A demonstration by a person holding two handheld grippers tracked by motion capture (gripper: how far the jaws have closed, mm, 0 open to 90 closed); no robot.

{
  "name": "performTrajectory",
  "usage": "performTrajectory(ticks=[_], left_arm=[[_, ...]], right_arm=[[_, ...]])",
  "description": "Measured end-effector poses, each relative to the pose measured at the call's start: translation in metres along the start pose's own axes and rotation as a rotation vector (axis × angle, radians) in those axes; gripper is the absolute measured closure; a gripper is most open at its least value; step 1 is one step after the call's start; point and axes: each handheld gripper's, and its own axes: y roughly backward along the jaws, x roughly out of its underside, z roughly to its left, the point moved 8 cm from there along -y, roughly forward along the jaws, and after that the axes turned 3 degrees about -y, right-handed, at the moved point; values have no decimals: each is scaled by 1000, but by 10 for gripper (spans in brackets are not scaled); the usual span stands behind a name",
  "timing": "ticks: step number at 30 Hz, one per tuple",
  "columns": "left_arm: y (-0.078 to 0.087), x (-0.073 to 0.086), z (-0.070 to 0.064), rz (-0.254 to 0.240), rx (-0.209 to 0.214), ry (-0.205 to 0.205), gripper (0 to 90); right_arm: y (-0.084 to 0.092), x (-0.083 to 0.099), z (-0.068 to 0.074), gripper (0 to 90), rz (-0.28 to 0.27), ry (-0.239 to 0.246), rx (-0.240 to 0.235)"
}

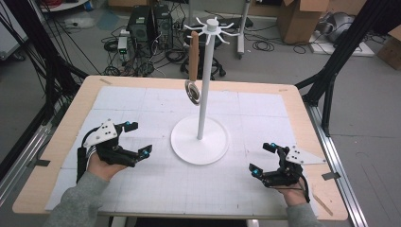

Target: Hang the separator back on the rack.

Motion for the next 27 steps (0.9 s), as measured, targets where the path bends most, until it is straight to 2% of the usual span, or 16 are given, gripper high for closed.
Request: performTrajectory(ticks=[7, 18, 27], left_arm=[[11, 14, 7, 5, -41, 14, 17], [32, 33, 14, 4, -79, 39, 17], [40, 40, 18, -2, -110, 40, 17]], right_arm=[[-1, 1, 0, 10, 3, -2, -1], [0, 0, -4, 10, -8, -13, 11], [0, -1, -5, 10, -16, -12, 14]])
